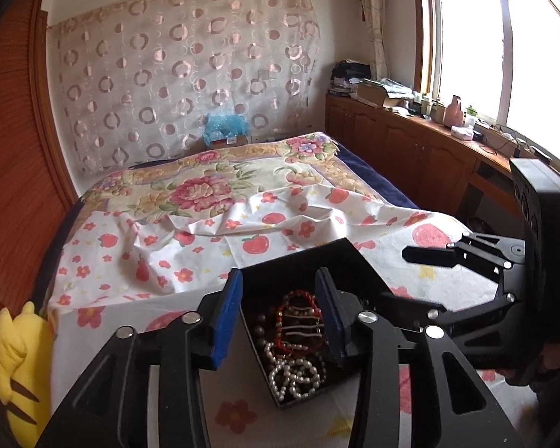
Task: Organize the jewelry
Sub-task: 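Drop the hair comb into the black box with the right gripper while the left drops the red bracelet in, then grasp the green-stone chain bracelet with the left gripper while the right approaches the gold charm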
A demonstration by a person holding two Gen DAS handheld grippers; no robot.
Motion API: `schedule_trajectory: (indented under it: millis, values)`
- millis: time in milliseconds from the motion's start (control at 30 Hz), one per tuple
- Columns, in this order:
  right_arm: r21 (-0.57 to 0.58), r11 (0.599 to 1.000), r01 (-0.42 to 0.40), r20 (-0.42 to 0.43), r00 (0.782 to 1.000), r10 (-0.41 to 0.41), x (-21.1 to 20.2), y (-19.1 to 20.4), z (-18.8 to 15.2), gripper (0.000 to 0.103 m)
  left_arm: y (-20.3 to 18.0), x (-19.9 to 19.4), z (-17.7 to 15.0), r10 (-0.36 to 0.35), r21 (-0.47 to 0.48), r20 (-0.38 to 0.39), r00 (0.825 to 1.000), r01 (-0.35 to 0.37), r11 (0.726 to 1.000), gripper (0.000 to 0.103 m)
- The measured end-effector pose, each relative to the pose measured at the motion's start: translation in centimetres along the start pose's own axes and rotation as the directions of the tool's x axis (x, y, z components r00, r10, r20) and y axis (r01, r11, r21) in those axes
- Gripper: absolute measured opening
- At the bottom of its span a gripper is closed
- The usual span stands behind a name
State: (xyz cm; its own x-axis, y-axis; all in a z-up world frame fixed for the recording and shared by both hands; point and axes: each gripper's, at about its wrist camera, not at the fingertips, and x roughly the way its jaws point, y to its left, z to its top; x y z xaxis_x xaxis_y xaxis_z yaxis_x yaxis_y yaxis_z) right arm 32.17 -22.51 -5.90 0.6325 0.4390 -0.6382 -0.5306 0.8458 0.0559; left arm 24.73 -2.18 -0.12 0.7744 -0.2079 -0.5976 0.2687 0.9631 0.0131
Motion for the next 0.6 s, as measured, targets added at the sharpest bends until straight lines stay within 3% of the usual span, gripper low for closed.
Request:
schedule_trajectory:
  millis: [33,100,233,367,600]
  values:
    - [0.000,1.000,0.004,0.006,1.000,-0.004,-0.2,0.1,0.2,0.066,0.1,-0.4,-0.3,0.004,-0.003,0.002,1.000,-0.004,1.000,0.057]
    - [0.001,1.000,0.013,0.027,1.000,-0.013,-1.0,0.2,0.7,0.066,0.2,-1.2,-0.8,0.009,-0.004,0.005,1.000,-0.009,1.000,0.059]
    - [0.000,1.000,0.021,0.053,0.998,-0.021,-2.5,0.5,1.5,0.066,0.2,-2.8,-1.8,0.016,-0.005,0.010,1.000,-0.016,1.000,0.077]
    - [-0.013,0.999,0.035,0.063,0.997,-0.034,-4.2,1.5,1.3,0.066,0.0,-4.1,-3.4,0.020,0.003,-0.010,1.000,-0.020,1.000,0.087]
    - [-0.022,0.999,0.035,0.026,0.999,-0.034,-6.1,2.9,-2.3,0.066,-0.7,-5.3,-6.9,0.009,-0.012,-0.051,0.999,-0.009,1.000,0.088]
